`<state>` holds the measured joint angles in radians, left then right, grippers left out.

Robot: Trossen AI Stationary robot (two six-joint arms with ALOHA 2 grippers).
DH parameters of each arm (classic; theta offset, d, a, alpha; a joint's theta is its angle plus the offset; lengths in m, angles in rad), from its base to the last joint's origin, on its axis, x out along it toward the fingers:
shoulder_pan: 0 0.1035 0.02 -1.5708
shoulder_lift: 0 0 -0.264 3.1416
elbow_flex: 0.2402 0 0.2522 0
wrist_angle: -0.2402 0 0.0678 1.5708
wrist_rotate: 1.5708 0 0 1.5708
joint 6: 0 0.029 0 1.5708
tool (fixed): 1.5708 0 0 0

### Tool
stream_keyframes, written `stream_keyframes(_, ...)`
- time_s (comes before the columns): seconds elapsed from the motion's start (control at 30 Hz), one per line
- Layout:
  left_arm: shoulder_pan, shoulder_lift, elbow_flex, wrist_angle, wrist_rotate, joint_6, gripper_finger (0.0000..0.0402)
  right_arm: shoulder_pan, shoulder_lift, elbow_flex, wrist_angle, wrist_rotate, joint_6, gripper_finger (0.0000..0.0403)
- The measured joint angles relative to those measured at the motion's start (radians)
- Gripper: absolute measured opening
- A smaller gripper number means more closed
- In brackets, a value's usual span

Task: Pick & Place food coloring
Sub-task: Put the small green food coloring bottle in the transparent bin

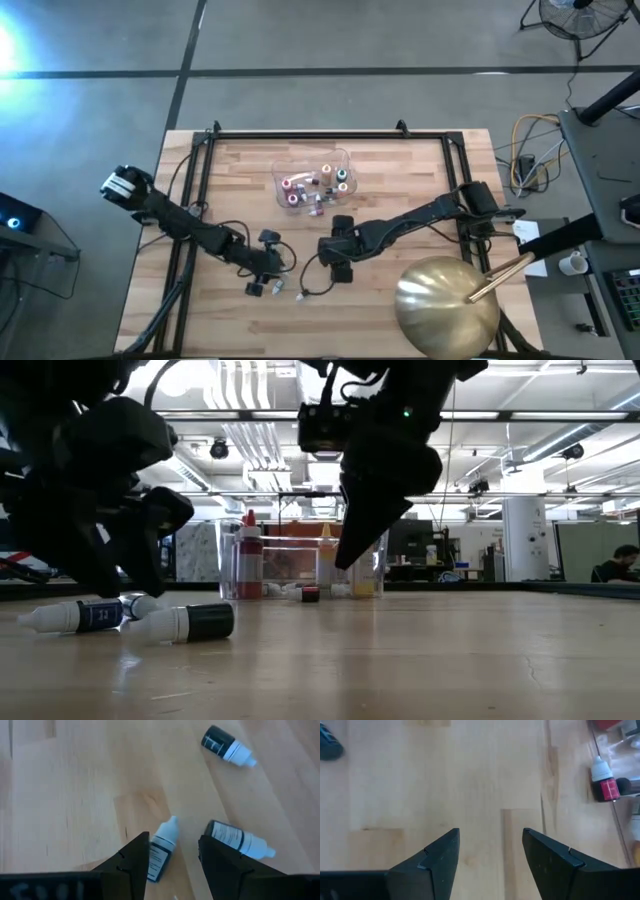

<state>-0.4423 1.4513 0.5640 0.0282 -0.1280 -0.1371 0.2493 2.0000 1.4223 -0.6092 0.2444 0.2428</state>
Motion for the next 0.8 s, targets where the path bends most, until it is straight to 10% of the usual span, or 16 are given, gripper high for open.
stream_keyframes(0.5,0.117,0.08,0.043,-0.02,0.04,0.083,0.0053,0.008,-0.016,0.004,0.007,0.032,0.108,0.021)
stream_keyframes(0.8,0.299,-0.056,0.3,-0.279,-0.026,0.254,0.0041,0.008,-0.138,-0.004,-0.109,0.301,0.217,0.021)
